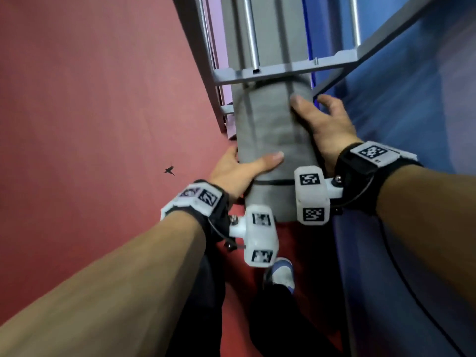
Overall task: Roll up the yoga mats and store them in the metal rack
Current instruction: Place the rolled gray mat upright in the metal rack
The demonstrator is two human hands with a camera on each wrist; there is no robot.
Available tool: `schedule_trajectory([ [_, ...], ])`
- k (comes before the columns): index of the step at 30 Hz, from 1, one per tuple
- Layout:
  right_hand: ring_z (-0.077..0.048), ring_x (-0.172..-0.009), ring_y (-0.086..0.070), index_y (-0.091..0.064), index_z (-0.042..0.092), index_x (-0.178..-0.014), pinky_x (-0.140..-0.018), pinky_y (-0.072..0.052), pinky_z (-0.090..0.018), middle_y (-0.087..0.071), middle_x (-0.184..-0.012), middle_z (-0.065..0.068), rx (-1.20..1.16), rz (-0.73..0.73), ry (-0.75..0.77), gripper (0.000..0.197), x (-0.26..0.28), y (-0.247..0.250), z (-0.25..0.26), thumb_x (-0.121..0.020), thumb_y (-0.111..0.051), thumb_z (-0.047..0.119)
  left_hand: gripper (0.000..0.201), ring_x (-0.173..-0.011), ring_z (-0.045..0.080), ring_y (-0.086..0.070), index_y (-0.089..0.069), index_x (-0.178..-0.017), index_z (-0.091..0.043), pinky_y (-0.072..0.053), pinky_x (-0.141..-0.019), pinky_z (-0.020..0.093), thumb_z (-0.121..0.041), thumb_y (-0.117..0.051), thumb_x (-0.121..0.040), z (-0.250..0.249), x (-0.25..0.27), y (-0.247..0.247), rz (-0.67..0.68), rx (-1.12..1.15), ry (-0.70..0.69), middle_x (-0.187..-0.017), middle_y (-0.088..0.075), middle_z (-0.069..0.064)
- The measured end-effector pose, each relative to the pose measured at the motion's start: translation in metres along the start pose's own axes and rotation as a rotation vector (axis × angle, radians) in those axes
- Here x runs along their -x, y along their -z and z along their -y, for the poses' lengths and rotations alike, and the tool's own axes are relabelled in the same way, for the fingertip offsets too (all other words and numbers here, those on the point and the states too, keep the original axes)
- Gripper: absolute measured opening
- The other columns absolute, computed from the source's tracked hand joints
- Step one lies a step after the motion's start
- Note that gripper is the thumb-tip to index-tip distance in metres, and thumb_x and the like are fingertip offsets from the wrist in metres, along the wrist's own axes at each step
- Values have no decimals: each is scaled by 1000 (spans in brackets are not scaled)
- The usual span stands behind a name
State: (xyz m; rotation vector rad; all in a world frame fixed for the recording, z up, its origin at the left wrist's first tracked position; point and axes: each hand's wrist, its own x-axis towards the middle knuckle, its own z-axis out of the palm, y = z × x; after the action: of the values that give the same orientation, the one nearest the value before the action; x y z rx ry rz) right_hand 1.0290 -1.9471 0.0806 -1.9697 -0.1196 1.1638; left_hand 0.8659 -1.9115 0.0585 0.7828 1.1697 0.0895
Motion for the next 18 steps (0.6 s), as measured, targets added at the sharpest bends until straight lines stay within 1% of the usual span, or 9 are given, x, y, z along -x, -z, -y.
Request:
schedule_trajectory([
  [1, 5, -92, -66, -44, 30, -134, -88, -54, -22, -63, -117, 13, 15, 25, -43, 87, 3, 6, -10, -63, -78, 65, 66, -92, 14, -73, -62, -112, -19, -59, -82, 35, -36, -91, -56, -5, -5, -2, -52, 23, -22, -102, -76, -2],
  [3, -13, -106, -67, -41, 32, -140, -96, -52, -39, -62, -128, 8, 35, 110, -166, 110, 18, 15, -31, -47, -75, 80, 59, -93, 19, -73, -63, -109, -22, -58, -84, 41, -34, -91, -58, -17, -11, -4, -110, 85, -55, -106, -75, 1],
  [5, -26, -109, -67, -47, 27, -139, -97, -50, -52, -64, -130, -4, -99, 262, -326, 106, 28, 19, -44, -50, -79, 75, 62, -91, 17, -74, -59, -118, -21, -59, -79, 38, -34, -89, -66, -24, -15, -7, -139, 116, -72, -108, -74, 0],
  [7, -34, -104, -68, -56, 20, -132, -91, -51, -59, -67, -122, -15, -230, 283, -383, 83, 31, 15, -39, -63, -83, 56, 79, -94, 15, -73, -53, -127, -22, -58, -81, 38, -44, -89, -61, -25, -16, -10, -154, 74, -58, -111, -73, -3],
  [9, -30, -90, -72, -60, 13, -125, -75, -60, -45, -72, -108, -15, -267, 215, -305, 58, 27, 14, -33, -75, -80, 37, 66, -95, 16, -72, -55, -114, -27, -57, -88, 41, -42, -89, -60, -23, -15, -10, -123, 75, -35, -108, -73, -3],
  [11, -23, -82, -74, -60, 10, -122, -61, -58, -31, -73, -103, -14, -302, 164, -264, 47, 26, 12, -28, -81, -76, 26, 49, -89, 16, -73, -56, -107, -28, -59, -82, 38, -31, -87, -70, -22, -10, -11, -83, 78, -19, -102, -73, -3],
  [14, -21, -76, -73, -57, 7, -123, -57, -57, -29, -69, -103, -16, -404, 161, -241, 41, 28, 8, -22, -86, -70, 17, 53, -64, 14, -71, -55, -124, -26, -54, -52, 27, -27, -81, -78, -26, -10, -11, -77, 107, -29, -94, -71, -2],
  [16, -20, -70, -72, -56, 8, -123, -55, -56, -29, -69, -95, -14, -451, 170, -222, 38, 27, 5, -13, -88, -68, 14, 56, -58, 17, -68, -52, -129, -20, -51, -46, 25, -23, -79, -81, -31, -14, -10, -71, 166, -50, -95, -69, 5],
  [18, -16, -64, -72, -56, 10, -122, -51, -54, -26, -70, -85, -9, -450, 163, -196, 35, 21, 3, -4, -89, -67, 14, 59, -57, 17, -68, -48, -132, -17, -51, -47, 25, -23, -78, -82, -34, -21, -11, -87, 193, -76, -96, -69, 8],
])
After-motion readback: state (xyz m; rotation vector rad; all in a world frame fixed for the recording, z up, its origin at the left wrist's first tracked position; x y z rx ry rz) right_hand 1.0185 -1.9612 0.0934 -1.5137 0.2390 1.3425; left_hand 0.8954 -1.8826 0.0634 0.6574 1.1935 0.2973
